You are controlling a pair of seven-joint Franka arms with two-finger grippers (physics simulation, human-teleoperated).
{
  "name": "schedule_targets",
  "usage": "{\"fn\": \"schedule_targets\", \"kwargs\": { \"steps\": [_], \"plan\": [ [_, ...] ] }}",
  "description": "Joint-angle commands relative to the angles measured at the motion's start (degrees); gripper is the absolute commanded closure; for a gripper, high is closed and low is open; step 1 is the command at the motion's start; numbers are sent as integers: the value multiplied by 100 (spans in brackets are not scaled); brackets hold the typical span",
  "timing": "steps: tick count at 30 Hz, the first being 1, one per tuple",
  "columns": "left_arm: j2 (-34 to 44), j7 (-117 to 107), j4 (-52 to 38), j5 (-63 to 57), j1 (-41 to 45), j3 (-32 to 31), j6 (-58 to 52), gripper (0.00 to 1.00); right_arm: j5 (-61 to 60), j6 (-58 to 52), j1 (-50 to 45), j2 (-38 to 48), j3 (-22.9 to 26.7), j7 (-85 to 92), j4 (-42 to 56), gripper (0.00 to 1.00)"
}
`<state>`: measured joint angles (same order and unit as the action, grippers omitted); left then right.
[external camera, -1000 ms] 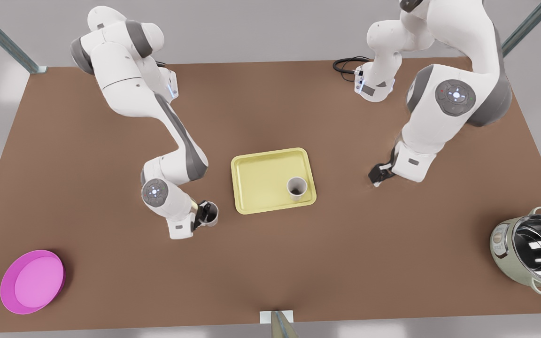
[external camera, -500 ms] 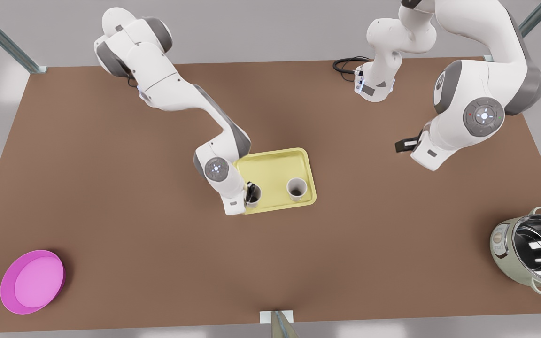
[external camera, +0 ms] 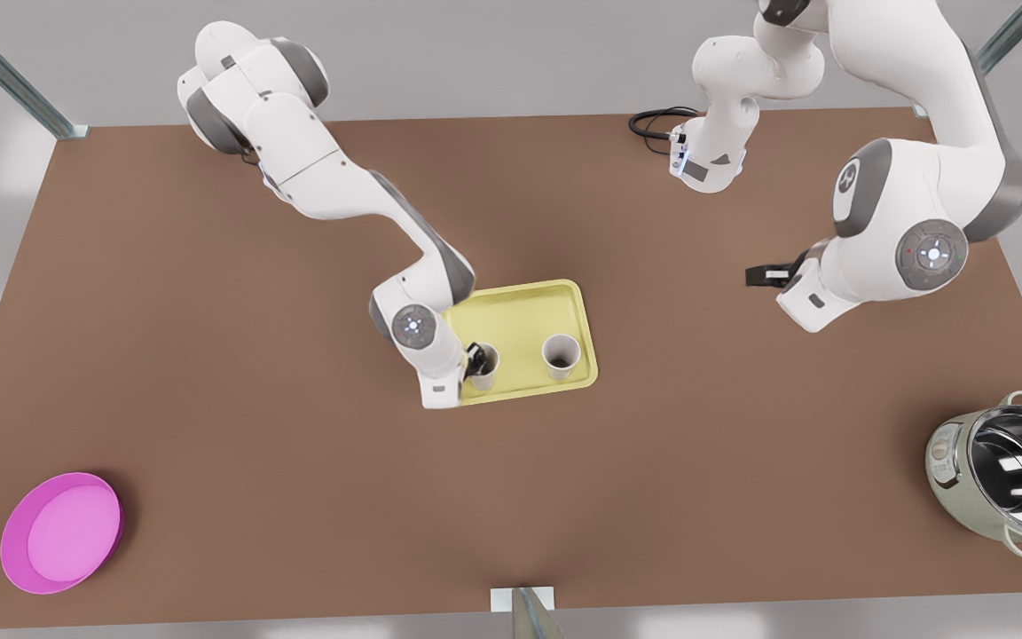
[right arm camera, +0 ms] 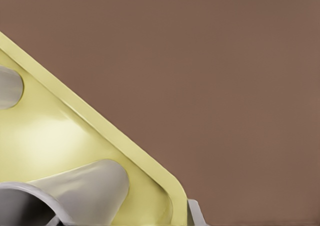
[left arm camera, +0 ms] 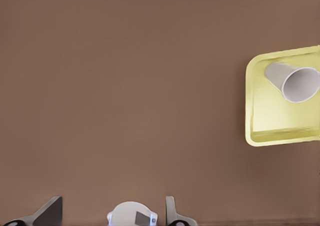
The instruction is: Use both arms to respectively pick up the white IKEA cups from the middle-left and middle-right positions, then place the white IKEA cups onto the middle-middle tray, ensuring that the cups remain upright and do not tip over
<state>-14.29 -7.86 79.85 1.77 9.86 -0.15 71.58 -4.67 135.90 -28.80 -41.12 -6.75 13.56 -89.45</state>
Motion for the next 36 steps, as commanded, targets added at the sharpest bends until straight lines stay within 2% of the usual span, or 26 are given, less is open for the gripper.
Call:
{"fn": "schedule_targets", "kwargs": {
  "steps": [1, 7, 10, 12, 13, 15, 16, 17, 18, 24, 36],
  "plan": [
    [-21, 681, 4, 78, 16, -64, 163, 0, -174, 25, 15, 7, -1, -126, 7, 0],
    [-73, 690, -75, 289, -45, -196, -12, 0, -192, -221, 103, 341, -230, -73, -46, 0],
    [-73, 689, -84, 289, -71, -196, -4, 0, -623, -1777, 296, 1466, -371, 270, 16, 0],
    [-73, 690, -75, 306, -116, -196, -355, 0, -561, -2023, 814, 1501, -353, 270, 130, 0],
    [-82, 681, -75, 420, -142, -196, -381, 0, -465, -2269, 1218, 1493, -222, 226, 235, 0],
    [-117, 672, -75, 421, -221, -196, -390, 0, -368, -3059, 1456, 1493, 885, -634, 428, 0],
    [-126, 698, -75, 429, -239, -196, -548, 0, -245, -3702, 1465, 1484, 1430, -1803, 525, 0],
    [-179, 698, -75, 429, -239, -187, -548, 0, 500, -3869, 1430, 1519, 1554, -2323, 534, 0],
    [-223, 698, -75, 429, -274, -187, -548, 0, 1056, -3966, 1456, 1791, 1484, -2358, 517, 0],
    [-223, 707, -102, 429, -379, -187, -627, 0, 1109, -4651, 1922, 3532, 1510, -1295, 411, 0],
    [-232, 698, -102, 429, -458, -196, -672, 0, 775, -4810, 2098, 3505, 1466, -1268, 341, 0]
  ]
}}
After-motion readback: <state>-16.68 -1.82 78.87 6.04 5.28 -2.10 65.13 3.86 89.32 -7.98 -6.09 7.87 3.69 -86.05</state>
